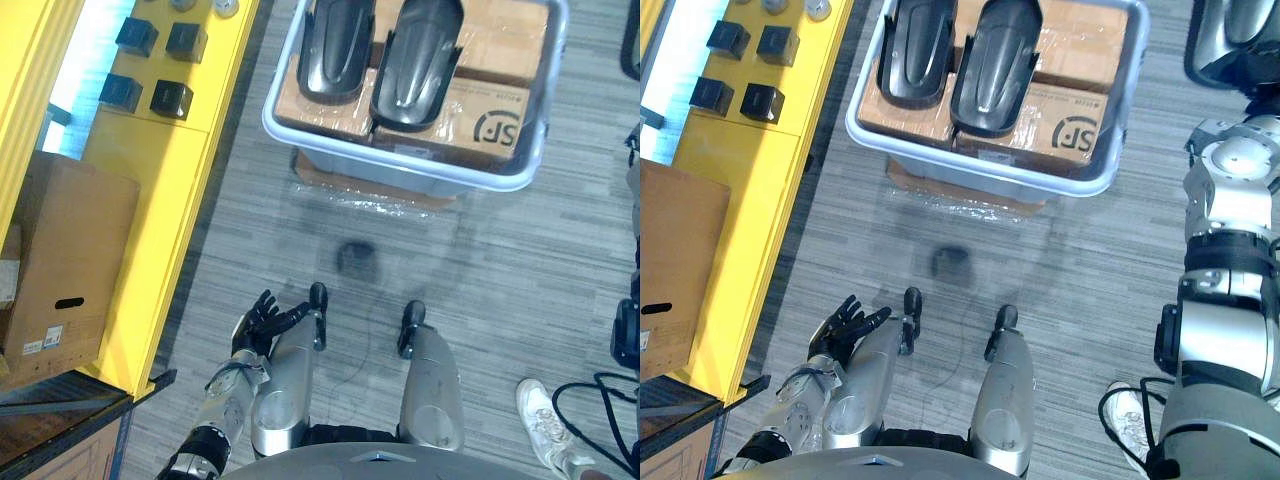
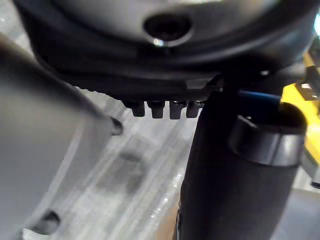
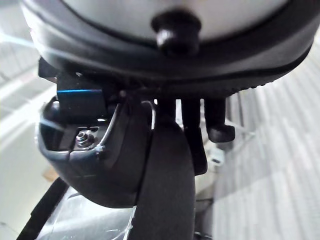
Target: Walk over and take three plastic housings, then place them on the shelf
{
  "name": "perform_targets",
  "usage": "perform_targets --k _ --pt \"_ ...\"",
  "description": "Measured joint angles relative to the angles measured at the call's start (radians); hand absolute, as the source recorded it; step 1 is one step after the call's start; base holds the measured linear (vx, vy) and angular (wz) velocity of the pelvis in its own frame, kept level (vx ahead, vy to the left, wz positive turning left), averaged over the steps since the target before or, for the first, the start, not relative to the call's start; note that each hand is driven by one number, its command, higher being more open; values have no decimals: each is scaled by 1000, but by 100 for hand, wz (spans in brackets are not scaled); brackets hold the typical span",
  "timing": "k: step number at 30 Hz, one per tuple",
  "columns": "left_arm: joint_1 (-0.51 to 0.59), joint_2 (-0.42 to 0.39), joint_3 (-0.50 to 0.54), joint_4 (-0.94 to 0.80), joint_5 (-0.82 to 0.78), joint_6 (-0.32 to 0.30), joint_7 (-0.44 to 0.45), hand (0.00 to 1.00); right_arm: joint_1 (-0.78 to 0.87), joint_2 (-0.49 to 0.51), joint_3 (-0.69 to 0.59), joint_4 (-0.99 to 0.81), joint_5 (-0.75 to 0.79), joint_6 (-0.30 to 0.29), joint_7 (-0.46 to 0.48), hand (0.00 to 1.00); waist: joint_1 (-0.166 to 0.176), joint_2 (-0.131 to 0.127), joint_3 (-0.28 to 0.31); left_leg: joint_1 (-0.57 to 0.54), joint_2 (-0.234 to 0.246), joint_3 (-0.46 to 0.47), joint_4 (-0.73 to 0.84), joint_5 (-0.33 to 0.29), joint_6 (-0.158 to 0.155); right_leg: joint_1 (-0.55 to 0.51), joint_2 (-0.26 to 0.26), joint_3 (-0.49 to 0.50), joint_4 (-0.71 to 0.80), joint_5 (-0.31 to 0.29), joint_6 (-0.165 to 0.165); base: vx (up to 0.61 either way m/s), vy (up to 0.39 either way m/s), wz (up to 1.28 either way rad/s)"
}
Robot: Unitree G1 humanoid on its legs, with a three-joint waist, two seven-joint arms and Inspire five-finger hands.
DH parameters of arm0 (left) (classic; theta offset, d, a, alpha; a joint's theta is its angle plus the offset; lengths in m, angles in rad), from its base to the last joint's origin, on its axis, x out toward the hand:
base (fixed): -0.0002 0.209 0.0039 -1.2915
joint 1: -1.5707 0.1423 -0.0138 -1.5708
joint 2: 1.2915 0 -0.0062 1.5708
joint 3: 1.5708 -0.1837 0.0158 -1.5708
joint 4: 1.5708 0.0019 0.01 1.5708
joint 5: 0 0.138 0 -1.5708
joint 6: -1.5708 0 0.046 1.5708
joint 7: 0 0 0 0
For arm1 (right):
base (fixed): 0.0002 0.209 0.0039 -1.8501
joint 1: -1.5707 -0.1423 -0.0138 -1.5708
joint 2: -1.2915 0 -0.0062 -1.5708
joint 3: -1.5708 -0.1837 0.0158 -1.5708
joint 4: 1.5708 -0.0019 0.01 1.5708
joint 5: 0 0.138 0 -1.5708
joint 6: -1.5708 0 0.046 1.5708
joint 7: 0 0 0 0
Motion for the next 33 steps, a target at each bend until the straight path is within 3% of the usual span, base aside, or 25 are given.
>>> perform_targets --k 2,4,5,6,8,12,15,18,21,24,33 --pt "68 0 38 -164 31 -16 37 100 191 129 -81 -108 -43 -54 -3 0 -9 -59 -97 52 12 -10 -102 33 -11 57 26 -25 -99 26 -5 160 -49 11" --pt "91 -1 65 -272 54 -25 61 100 311 215 -114 -187 -92 -62 -9 0 -10 -93 -135 97 17 -11 -148 43 -15 105 39 -29 -152 39 -7 159 -36 3" --pt "103 -5 86 -365 71 -40 74 100 427 290 -132 -264 -134 -77 -10 0 -14 -108 -188 116 17 -14 -178 46 -15 134 47 -41 -201 52 -3 175 -18 4" --pt "110 -12 101 -431 76 -47 79 100 488 332 -137 -314 -159 -82 -11 0 -18 -113 -204 137 15 -14 -197 49 -13 161 48 -49 -228 61 -1 147 0 8" --pt "118 -28 125 -536 113 -70 92 100 574 394 -140 -391 -197 -92 -10 0 -25 -113 -227 171 9 -14 -225 53 -10 201 49 -56 -266 71 5 110 11 7" --pt "116 -62 137 -747 145 -132 80 100 702 512 -126 -570 -279 -101 1 0 -38 -90 -283 223 -3 -8 -270 58 -6 253 46 -59 -306 84 21 83 16 2" --pt "87 -58 80 -825 133 -147 -4 100 736 527 -62 -673 -284 -118 32 0 -36 -75 -306 245 -1 5 -283 59 -4 265 42 -54 -313 98 27 21 29 -9" --pt "27 -37 -47 -821 85 -93 -105 100 736 528 50 -743 -320 -144 69 0 -37 -80 -330 262 -3 21 -287 59 -4 271 39 -48 -314 104 33 -36 28 -15" --pt "-36 -5 -182 -791 41 2 -185 100 732 529 180 -769 -386 -201 89 0 -38 -88 -350 265 -3 36 -287 60 -1 267 38 -26 -317 115 33 -45 21 -13" --pt "-63 -2 -228 -735 -16 72 -222 100 725 539 274 -768 -443 -207 99 0 -40 -90 -368 281 -6 51 -305 68 6 267 36 -18 -319 118 32 -65 12 -15" --pt "-72 8 -214 -690 -69 87 -209 100 711 562 353 -723 -466 -209 102 0 -39 -75 -398 295 -8 47 -368 115 3 266 47 -24 -343 136 14 -53 -5 1"
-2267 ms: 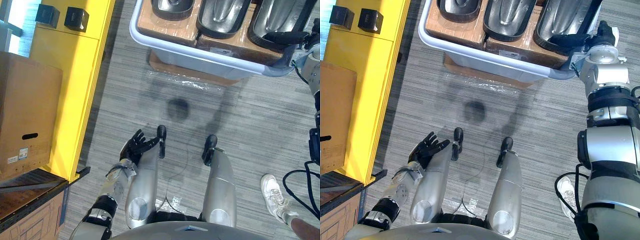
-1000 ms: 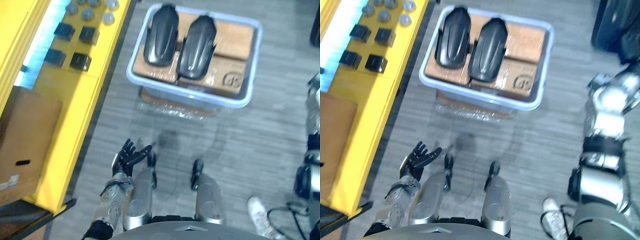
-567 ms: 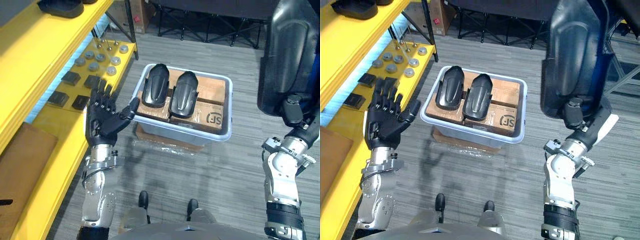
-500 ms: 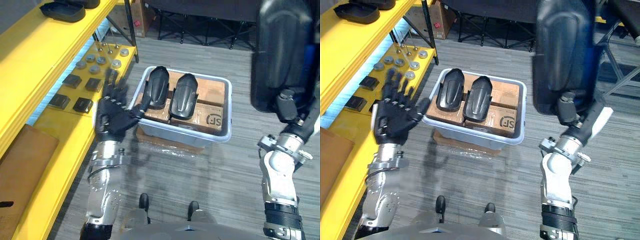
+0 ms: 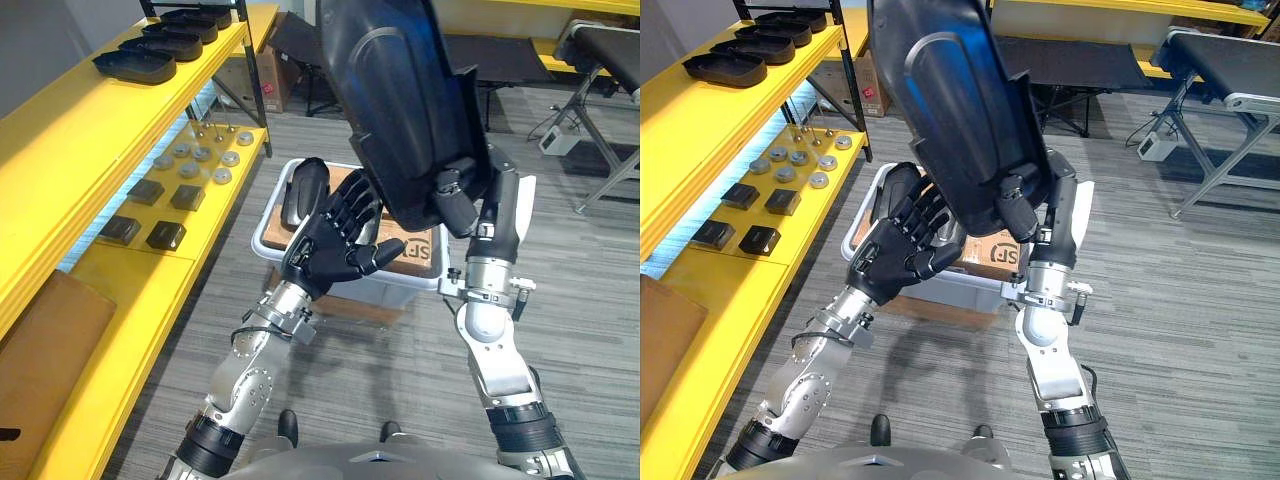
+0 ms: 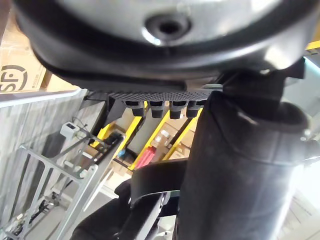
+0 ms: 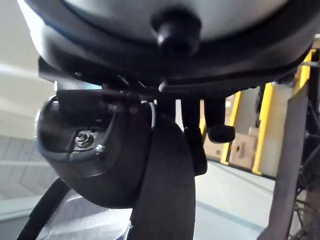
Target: Walk over and take three plastic housings, then place them on the shelf
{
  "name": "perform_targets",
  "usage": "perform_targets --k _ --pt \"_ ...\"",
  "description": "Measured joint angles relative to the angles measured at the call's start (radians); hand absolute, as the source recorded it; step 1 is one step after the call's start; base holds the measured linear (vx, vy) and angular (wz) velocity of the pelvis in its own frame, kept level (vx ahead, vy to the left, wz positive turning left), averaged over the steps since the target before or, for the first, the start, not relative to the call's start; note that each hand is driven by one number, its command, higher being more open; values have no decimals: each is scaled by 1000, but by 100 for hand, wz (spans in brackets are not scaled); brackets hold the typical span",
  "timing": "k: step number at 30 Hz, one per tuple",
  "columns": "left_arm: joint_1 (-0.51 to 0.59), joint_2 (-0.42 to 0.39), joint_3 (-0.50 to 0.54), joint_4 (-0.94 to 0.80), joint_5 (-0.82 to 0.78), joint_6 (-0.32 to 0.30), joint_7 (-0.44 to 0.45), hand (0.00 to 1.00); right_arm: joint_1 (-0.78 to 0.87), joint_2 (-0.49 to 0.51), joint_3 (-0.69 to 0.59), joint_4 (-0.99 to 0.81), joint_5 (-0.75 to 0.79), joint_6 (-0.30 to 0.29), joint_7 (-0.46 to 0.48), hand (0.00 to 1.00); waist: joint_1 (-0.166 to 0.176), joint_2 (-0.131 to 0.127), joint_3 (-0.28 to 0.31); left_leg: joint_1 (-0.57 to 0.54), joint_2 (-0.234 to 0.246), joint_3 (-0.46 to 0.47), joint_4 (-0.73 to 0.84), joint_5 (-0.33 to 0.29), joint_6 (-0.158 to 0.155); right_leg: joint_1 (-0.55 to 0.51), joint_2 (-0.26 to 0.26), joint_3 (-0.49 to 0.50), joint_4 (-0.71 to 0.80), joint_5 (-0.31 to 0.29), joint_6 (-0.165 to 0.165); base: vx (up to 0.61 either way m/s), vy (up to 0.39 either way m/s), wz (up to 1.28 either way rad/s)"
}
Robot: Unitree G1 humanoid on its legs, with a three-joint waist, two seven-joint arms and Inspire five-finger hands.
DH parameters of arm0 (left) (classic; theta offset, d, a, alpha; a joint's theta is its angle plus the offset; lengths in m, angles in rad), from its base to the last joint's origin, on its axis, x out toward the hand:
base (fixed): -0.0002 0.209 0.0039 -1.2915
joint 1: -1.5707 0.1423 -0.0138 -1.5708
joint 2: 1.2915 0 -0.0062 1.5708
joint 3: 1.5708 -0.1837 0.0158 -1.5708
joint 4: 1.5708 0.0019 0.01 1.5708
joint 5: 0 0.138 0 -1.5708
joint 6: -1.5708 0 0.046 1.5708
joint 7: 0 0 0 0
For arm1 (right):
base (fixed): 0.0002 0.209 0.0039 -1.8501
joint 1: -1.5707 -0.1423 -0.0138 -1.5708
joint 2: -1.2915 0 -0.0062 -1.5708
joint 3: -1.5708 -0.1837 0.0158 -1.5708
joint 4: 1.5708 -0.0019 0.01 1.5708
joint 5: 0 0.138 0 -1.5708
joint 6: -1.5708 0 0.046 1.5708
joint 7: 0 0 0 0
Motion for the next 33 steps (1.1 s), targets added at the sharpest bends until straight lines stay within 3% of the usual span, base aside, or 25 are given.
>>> perform_targets --k 6,13,17,22,23,33 --pt "-12 -16 1 0 -121 -3 78 100 0 20 84 78 -7 -1 32 0 0 -1 -21 -4 0 -5 0 10 4 4 3 -4 -12 8 -1 -6 -2 1" --pt "-12 -24 24 2 -249 7 79 100 1 47 138 137 -44 -8 49 0 1 -6 -25 -16 -1 -17 -1 22 4 3 4 -18 -22 16 -5 -17 -2 4" --pt "-12 -24 29 2 -261 7 91 100 1 47 155 161 -43 -39 46 0 0 -11 -37 -16 -1 -18 -1 24 4 3 4 -19 -23 17 -6 -8 -1 1" --pt "-12 -33 26 2 -252 5 177 100 5 56 197 196 -42 -78 54 0 -1 -15 -62 -16 -1 -17 -1 25 3 3 5 -20 -24 17 -7 -7 -2 0" --pt "-12 -33 26 2 -251 1 197 0 5 61 210 204 -41 -83 57 0 1 -17 -64 -16 0 -18 -1 27 3 3 5 -21 -25 17 -7 0 0 0" --pt "-8 -61 2 30 -256 -106 348 0 4 105 262 246 -40 -83 -5 0 4 -29 -73 -19 0 -24 -1 33 3 5 7 -28 -32 22 -11 -9 -2 1"
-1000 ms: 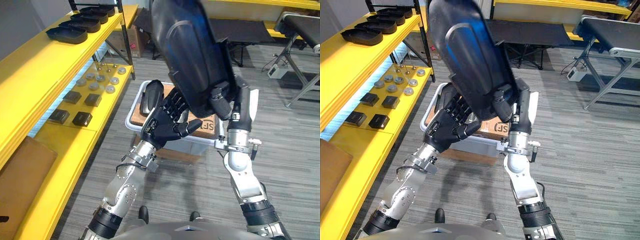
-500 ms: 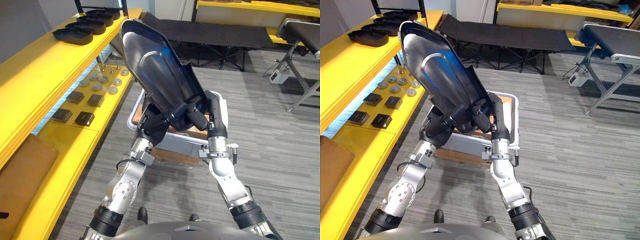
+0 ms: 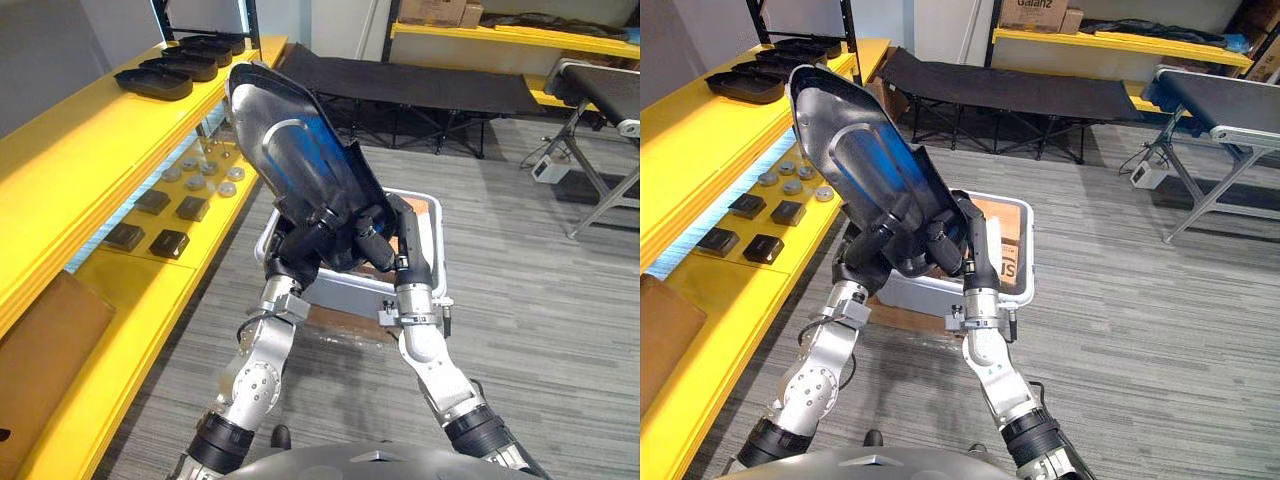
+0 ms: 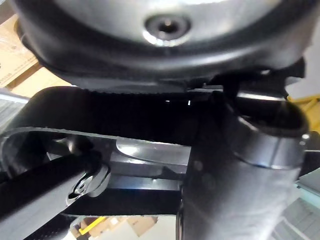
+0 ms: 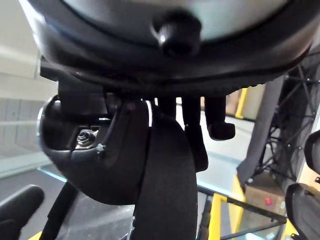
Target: Walk over and take three plastic housings, then place them on the shelf
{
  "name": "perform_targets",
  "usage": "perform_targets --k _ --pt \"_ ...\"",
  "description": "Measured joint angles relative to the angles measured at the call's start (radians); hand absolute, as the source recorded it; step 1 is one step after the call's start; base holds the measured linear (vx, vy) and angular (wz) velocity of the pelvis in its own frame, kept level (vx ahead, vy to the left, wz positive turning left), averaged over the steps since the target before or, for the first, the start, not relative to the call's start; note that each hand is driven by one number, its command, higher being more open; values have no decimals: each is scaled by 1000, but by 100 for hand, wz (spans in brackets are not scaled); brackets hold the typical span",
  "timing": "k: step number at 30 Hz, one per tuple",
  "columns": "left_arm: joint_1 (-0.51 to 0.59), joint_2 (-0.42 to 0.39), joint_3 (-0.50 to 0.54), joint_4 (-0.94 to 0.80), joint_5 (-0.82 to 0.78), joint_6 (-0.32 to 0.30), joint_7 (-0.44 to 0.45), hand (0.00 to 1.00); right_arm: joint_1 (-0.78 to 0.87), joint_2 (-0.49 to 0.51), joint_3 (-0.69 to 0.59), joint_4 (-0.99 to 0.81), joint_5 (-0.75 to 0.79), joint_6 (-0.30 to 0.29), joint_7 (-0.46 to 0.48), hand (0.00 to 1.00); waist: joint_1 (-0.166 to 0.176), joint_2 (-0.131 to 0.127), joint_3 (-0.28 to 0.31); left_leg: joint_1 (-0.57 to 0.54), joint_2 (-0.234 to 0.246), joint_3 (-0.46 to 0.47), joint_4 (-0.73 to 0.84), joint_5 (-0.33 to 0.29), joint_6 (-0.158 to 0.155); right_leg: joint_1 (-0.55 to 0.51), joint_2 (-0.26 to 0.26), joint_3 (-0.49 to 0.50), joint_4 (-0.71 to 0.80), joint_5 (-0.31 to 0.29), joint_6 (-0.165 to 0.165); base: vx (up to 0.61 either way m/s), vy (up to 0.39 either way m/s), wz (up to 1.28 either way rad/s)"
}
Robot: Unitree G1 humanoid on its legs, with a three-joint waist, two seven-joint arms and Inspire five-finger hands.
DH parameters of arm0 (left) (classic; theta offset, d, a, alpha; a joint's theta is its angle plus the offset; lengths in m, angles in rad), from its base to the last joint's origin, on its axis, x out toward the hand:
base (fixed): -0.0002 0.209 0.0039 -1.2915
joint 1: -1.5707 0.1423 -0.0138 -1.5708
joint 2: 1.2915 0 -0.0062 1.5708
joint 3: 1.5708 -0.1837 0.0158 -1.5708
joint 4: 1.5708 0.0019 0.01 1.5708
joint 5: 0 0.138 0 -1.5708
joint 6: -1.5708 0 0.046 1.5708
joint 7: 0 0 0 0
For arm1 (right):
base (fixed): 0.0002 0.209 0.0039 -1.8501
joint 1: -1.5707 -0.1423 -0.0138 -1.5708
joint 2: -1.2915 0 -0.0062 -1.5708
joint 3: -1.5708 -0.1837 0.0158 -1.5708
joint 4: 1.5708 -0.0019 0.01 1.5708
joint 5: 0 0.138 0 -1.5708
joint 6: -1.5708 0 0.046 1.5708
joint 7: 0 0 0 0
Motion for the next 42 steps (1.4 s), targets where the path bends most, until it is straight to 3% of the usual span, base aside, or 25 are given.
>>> perform_targets --k 6,10,15,16,22,25,28,32,37,42 --pt "0 -10 15 38 16 -53 94 0 1 -10 54 5 -47 -20 -21 0 -2 -5 -4 0 0 0 0 1 -1 0 1 0 -4 3 0 0 0 0" --pt "3 -5 21 49 85 -56 87 0 7 -7 65 7 -44 -20 -22 0 0 -13 -9 0 0 0 0 1 -1 -1 1 0 -4 3 0 0 0 0" --pt "3 -5 36 67 71 -27 15 0 38 -8 67 6 -45 -42 -44 0 -1 -25 -18 1 -1 2 0 1 -1 -3 0 1 -3 -3 -9 0 0 0" --pt "3 -4 36 69 71 -19 8 0 44 -13 67 6 -45 -45 -48 100 -3 -25 -18 0 -1 4 0 1 -1 -5 0 3 -3 -3 -9 0 0 -6" --pt "2 15 31 72 85 -22 -18 0 60 -47 80 -6 -41 -71 -44 100 -6 -24 -19 0 0 11 1 0 -2 -5 1 11 -4 -1 -11 0 0 -4" --pt "2 13 22 72 80 -24 -11 0 71 -44 93 -60 -24 -119 -18 100 -6 -23 -20 -1 0 11 3 0 -2 -5 1 11 -5 0 -10 0 0 0" --pt "-1 7 24 71 129 -51 16 0 76 -43 101 -89 -4 -121 -2 100 -6 -26 -28 0 1 11 3 0 -2 -4 1 11 -5 0 -10 0 0 0" --pt "-3 2 29 59 328 -50 100 0 82 -39 96 -89 54 -67 48 100 -5 -28 -35 1 1 11 3 0 -3 -3 0 11 -4 -1 -11 0 0 0" --pt "-3 -20 26 20 653 -41 275 0 87 -5 73 -89 164 -18 102 100 -7 -27 -35 3 2 12 1 -4 -8 -2 2 12 -3 -1 -11 0 0 -1" --pt "-3 -42 87 -10 942 -41 439 0 104 11 46 -89 276 6 166 100 -7 -26 -36 6 3 19 3 -4 -7 -3 5 22 -3 -1 -11 1 -2 -5"
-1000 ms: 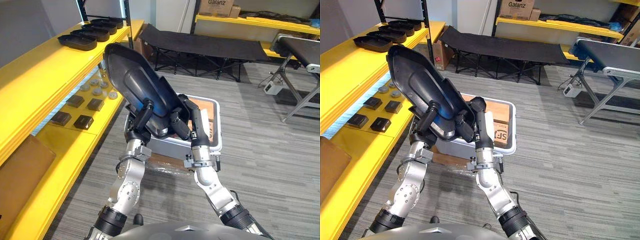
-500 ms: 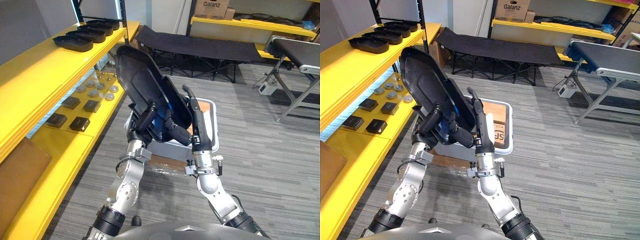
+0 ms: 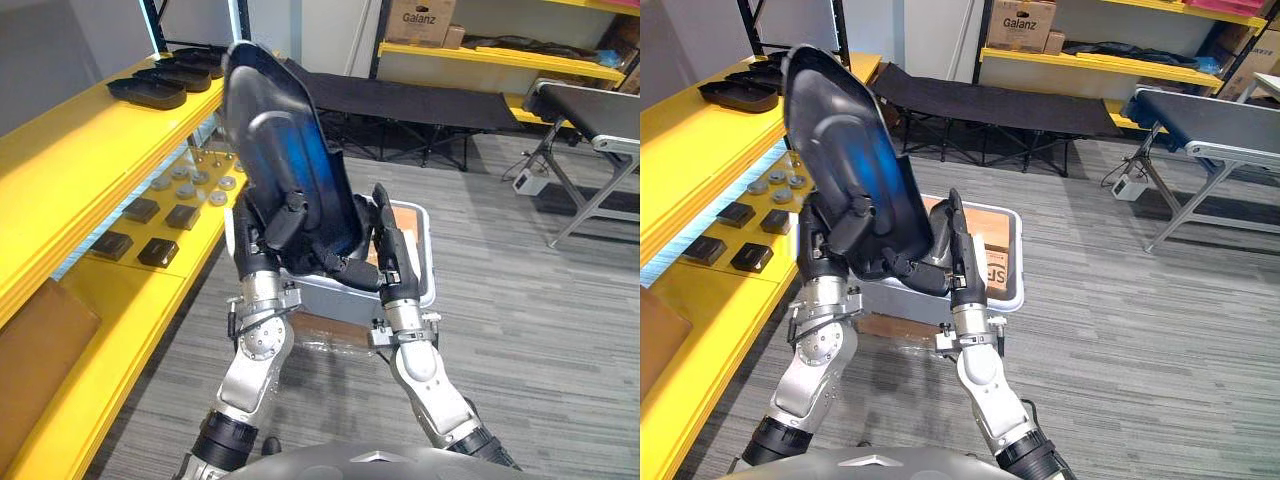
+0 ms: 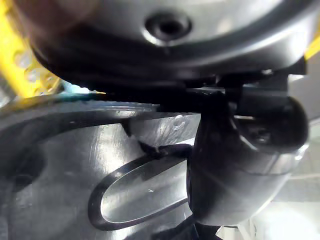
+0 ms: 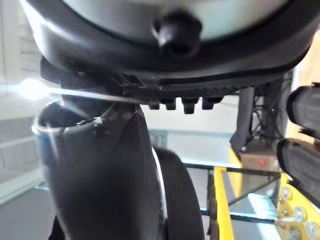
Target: Walk over and take three plastic housings, then place them on the shelf
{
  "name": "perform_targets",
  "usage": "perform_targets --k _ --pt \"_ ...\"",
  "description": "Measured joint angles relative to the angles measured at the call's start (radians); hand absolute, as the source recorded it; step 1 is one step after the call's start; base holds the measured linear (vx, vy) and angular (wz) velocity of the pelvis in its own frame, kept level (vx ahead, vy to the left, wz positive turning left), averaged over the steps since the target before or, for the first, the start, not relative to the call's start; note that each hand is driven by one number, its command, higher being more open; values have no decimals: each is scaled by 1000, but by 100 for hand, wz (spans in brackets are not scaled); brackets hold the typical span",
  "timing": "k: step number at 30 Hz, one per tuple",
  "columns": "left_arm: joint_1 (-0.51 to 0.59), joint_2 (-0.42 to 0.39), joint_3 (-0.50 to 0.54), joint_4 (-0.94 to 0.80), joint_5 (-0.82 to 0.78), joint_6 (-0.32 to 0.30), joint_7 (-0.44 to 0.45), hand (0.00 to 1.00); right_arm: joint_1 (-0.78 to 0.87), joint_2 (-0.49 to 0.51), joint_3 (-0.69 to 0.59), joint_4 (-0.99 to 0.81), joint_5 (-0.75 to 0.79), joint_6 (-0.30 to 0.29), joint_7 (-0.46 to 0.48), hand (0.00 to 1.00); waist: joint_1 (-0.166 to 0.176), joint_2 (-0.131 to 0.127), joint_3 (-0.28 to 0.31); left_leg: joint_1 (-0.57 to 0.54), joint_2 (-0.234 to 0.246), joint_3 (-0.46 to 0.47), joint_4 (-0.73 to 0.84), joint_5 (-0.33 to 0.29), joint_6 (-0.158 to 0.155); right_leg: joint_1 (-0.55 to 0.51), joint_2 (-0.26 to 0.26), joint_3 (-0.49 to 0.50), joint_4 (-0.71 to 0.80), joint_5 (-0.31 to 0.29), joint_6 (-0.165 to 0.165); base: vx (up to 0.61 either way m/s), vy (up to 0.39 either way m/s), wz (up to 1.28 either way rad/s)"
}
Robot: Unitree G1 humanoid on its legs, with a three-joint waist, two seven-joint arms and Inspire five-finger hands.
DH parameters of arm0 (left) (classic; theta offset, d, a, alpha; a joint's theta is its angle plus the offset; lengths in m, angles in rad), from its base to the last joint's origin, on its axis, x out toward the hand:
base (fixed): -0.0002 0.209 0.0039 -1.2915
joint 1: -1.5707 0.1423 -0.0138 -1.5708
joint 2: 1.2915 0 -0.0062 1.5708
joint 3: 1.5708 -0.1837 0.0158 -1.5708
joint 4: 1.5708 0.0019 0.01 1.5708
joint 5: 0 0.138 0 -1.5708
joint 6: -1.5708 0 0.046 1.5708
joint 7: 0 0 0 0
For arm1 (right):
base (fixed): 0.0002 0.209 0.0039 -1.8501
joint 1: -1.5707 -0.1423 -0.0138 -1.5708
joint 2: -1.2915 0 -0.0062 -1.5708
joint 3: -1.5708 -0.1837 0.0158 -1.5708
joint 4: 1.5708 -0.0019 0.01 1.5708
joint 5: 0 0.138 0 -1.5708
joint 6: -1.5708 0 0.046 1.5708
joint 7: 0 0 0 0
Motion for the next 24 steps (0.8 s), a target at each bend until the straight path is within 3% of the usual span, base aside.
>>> perform_targets --k 4,5,8,12,17,24 --pt "0 -8 71 -5 157 0 88 0 14 2 -13 -1 283 -1 176 100 0 0 0 3 1 2 0 -2 -2 1 5 3 0 0 0 0 0 0" --pt "1 -8 95 -5 187 -1 102 0 15 5 -19 -2 431 -11 248 100 0 1 0 5 3 3 0 -3 -4 2 7 5 0 0 0 0 0 0" --pt "4 -7 119 -5 206 -2 101 0 27 32 -71 -38 553 -22 340 100 1 4 2 6 4 4 0 -8 -10 2 7 7 0 -1 -1 0 0 0" --pt "37 -4 150 -5 204 -12 56 0 93 63 -204 -124 545 -30 411 100 -4 6 3 7 4 23 -2 -20 -11 -7 7 25 0 -2 -2 -4 2 -12" --pt "133 -2 212 0 173 -49 33 0 180 65 -368 -110 541 -21 407 100 -28 22 16 9 5 49 -2 -26 -7 -19 8 50 -2 0 0 11 2 -15" --pt "206 -8 284 -5 113 -98 23 0 235 63 -442 -56 541 -16 407 100 -22 33 23 11 10 38 -2 -30 -8 -13 11 43 -7 -1 1 28 -16 1"
